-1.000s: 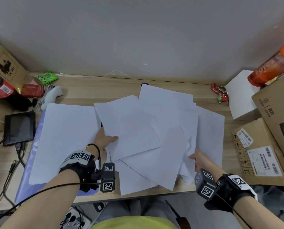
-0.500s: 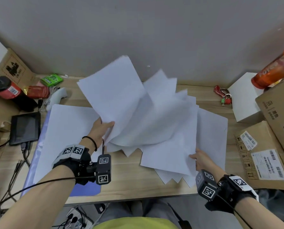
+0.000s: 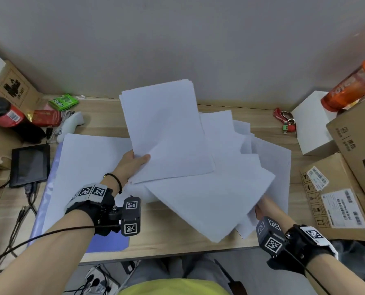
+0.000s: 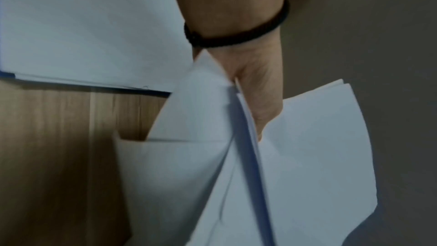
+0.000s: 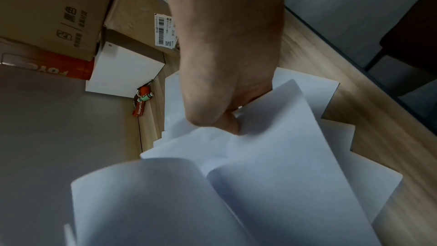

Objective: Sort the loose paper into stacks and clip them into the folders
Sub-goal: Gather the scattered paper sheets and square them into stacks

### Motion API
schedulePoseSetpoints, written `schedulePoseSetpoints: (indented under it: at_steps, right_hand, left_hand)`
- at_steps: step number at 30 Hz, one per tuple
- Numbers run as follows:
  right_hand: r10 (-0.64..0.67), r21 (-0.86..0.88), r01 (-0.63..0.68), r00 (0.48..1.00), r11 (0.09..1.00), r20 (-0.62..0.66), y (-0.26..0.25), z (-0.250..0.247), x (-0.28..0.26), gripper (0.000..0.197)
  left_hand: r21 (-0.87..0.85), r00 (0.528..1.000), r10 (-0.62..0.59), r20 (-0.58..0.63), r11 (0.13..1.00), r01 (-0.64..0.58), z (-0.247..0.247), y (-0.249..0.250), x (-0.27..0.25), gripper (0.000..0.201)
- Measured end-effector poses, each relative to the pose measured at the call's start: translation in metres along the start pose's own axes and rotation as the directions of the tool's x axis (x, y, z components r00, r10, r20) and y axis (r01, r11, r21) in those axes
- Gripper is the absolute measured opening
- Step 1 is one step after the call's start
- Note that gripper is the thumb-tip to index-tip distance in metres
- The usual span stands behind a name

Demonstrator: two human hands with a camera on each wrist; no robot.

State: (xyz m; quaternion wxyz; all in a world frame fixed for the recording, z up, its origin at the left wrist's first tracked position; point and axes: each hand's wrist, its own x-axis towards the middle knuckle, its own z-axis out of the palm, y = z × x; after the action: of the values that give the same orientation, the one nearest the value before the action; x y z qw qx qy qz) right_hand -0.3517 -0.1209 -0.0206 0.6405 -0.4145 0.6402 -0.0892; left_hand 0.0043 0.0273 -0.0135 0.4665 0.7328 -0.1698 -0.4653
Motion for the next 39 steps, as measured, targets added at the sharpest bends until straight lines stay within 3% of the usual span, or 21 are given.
schedulePoseSetpoints:
  at_steps: [4,6,9,11,14,18,21,25,28,31,36,39]
  right_hand:
    - [0.093,0.024,-0.093,0.996,0.995,-0.004,-0.003,0.002,0.008,0.019]
    - [0.101,0.013,-0.101,0.994,0.995,0.031,-0.008,0.004,0.006,0.030]
    - [0.084,0.032,-0.085,0.996,0.996,0.021,-0.005,0.005,0.005,0.023]
    - [0.097,0.035,-0.097,0.995,0.995,0.005,-0.005,0.002,0.004,0.040]
    - [0.123,-0.097,-0.113,0.987,0.989,0.103,-0.010,0.000,0.000,0.069]
    - [0.158,-0.334,-0.072,0.958,0.940,0.238,-0.012,0.003,-0.005,0.045]
    - [0.171,-0.361,-0.057,0.941,0.931,0.293,-0.007,0.004,0.003,0.048]
    - [0.127,-0.391,-0.036,0.969,0.920,0.210,-0.004,0.008,0.013,0.060]
    - [0.048,-0.332,0.009,0.985,0.943,0.165,-0.012,0.008,0.012,0.042]
    - [-0.004,-0.243,0.004,1.000,0.970,0.002,-0.014,0.000,0.008,0.034]
    - [0.041,-0.155,-0.068,0.985,0.986,-0.169,0.002,-0.012,0.003,0.029]
    - [0.091,-0.162,-0.123,0.977,0.979,-0.191,0.013,-0.009,0.006,0.044]
  left_hand:
    - [0.046,0.999,-0.024,0.040,0.999,0.022,0.002,-0.011,-0.003,0.022]
    - [0.097,0.999,-0.045,0.031,0.994,0.042,0.005,-0.018,-0.003,0.024]
    - [0.163,0.998,-0.054,0.032,0.985,0.048,0.010,-0.024,-0.002,0.033]
    - [0.157,0.999,-0.033,0.022,0.987,0.029,0.013,-0.023,-0.002,0.030]
    - [0.143,1.000,-0.003,-0.003,0.990,0.004,0.015,-0.022,-0.001,0.011]
    - [0.086,0.998,0.036,-0.047,0.996,-0.032,0.021,-0.015,-0.001,0.015]
    - [0.018,0.993,0.095,-0.069,0.995,-0.094,0.030,-0.006,-0.002,0.021]
    - [-0.085,0.978,0.155,-0.139,0.982,-0.168,0.035,0.011,0.003,0.027]
    - [-0.176,0.944,0.140,-0.299,0.964,-0.198,0.028,0.026,0.010,0.023]
    - [-0.232,0.882,0.148,-0.448,0.933,-0.275,0.015,0.039,0.015,0.015]
    - [-0.297,0.835,0.197,-0.513,0.873,-0.388,0.002,0.058,0.013,0.015]
    - [-0.351,0.836,0.247,-0.490,0.822,-0.448,0.003,0.080,0.005,0.016]
